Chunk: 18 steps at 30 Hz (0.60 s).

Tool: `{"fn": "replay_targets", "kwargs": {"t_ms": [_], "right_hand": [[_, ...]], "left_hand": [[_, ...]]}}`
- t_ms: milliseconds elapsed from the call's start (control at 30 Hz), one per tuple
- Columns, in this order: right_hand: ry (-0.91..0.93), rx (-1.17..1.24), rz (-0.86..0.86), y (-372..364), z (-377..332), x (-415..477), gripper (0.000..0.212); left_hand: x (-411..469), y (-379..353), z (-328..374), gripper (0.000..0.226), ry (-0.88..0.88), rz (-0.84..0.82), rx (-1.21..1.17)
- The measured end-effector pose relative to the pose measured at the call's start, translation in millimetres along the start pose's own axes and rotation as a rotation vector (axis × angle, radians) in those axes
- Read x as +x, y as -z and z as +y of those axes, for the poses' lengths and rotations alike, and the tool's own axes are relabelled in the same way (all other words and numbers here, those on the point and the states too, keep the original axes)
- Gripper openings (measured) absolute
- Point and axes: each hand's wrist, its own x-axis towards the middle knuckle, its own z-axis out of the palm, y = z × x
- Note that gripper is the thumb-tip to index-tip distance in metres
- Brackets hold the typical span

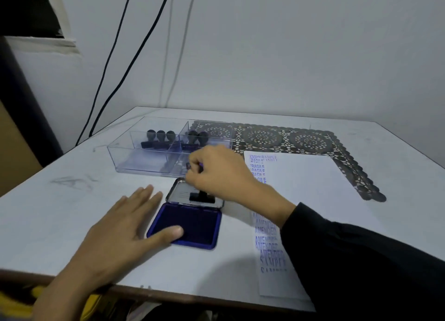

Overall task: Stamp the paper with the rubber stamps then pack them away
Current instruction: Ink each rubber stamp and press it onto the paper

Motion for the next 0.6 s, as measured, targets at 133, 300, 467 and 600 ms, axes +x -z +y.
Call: {"fn": "replay_targets", "kwargs": {"t_ms": [133,300,467,600], "right_hand": [[0.067,-0.047,-0.042,-21.9,-15.9,-1.2,0.026],[0.168,-0.196,0.109,-38.2,-23.4,-8.4,0.023],[0.192,-0.235,0.232,-45.0,-25.0,-17.3,0.035],[0.194,-0.216,0.229,-49.2,-21.6,-16.6,0.033]], "left_hand": [[-1.3,0.4,-2.9,0.115,-0.021,-0.042,0.055],[-1.8,-1.5,-5.0,0.115,-0.042,-0.032,0.092],[-2.3,-0.8,-2.4,0.115,-0.040,-0.031,0.116],[-2.7,-2.6,-4.1,0.117,-0.044,-0.014,0.094]]}}
